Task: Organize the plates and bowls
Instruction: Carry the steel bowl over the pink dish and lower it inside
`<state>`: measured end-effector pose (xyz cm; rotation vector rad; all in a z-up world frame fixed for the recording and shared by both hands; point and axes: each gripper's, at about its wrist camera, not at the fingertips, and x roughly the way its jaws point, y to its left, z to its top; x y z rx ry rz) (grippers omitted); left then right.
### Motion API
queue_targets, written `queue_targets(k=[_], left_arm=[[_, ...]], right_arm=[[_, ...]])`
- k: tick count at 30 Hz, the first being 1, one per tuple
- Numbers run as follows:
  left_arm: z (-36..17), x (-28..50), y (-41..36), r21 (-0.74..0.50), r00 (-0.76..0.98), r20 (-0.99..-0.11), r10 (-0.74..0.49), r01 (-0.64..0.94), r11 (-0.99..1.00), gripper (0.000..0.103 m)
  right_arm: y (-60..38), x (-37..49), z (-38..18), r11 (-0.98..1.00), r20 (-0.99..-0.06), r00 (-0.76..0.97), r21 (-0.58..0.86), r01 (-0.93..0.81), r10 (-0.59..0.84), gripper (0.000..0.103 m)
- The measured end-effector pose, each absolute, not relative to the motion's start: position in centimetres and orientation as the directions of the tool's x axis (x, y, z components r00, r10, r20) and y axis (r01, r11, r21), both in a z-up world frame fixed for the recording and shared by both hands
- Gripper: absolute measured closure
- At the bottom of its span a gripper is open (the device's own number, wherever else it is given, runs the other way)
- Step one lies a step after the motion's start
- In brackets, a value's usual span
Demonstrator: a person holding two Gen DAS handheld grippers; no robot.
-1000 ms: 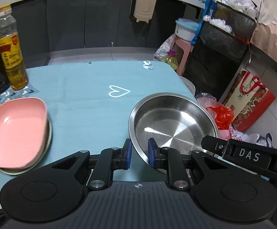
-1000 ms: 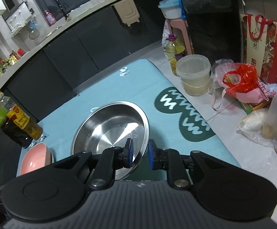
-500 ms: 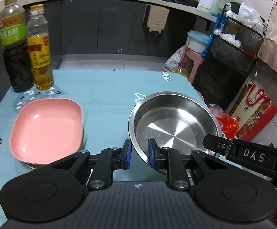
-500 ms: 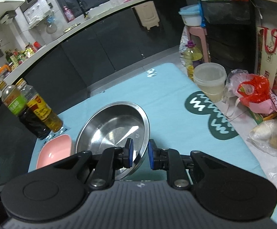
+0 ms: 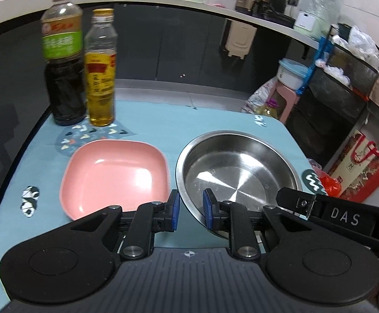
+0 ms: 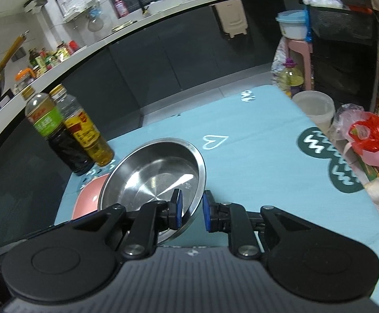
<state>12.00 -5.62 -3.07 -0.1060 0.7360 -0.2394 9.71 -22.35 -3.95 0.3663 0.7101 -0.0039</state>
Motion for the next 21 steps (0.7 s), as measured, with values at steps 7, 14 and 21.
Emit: queue_targets(k=[7,14,21], left_arm=[[-3.2,12.2,-3.2,-0.174,0.729,-0.65,-0.215,0.132,0.976,0.085],[-3.4,12.7,-0.6,-0.181,0.733,-0.654,-0.188,0.09,0.979,0.084],[-3.8,13.3,1.6,-0.187,0.737,-0.654,-0.169,0.059,0.981,0.084]], right_arm=[[-20.1,10.7,-3.9,0.945,-0.641,0.752,0.318,0.077,0.154,0.086],[-17.8,11.5,-3.8,0.95,-0.644,0.741,0.31,0.028,0.188,0.086],[-15.6,12.6,-4.2,0.956,-0.66,0.722,0.295,-0.004,0.207,0.086]])
